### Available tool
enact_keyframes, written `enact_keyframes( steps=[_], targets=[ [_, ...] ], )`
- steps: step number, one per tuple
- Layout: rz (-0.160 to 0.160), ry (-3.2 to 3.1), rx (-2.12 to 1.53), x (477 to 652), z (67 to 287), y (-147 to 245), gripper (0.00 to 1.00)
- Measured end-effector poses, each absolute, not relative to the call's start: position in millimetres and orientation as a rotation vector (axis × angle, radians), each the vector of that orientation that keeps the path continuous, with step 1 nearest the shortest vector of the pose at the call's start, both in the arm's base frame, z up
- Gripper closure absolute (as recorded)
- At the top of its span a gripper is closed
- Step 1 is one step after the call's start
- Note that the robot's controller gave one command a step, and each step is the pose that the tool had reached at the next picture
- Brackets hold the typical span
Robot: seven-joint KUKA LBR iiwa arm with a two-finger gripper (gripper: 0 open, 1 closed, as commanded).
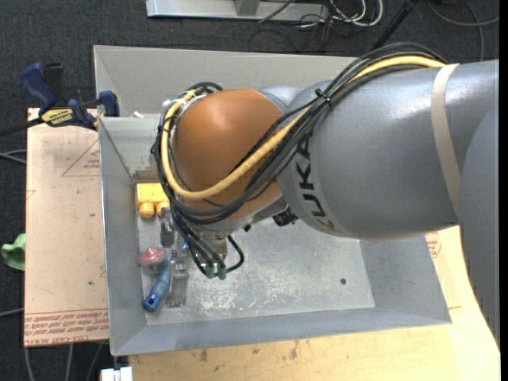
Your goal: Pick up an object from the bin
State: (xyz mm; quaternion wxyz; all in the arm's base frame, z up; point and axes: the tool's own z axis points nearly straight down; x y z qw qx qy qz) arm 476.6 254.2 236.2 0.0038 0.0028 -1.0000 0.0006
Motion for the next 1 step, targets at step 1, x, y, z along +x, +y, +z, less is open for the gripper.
enact_keyframes(
  steps=[1],
  targets=[
    [0.001,-3.080,0.596,508.2,99.0,245.2,0.00]
  ],
)
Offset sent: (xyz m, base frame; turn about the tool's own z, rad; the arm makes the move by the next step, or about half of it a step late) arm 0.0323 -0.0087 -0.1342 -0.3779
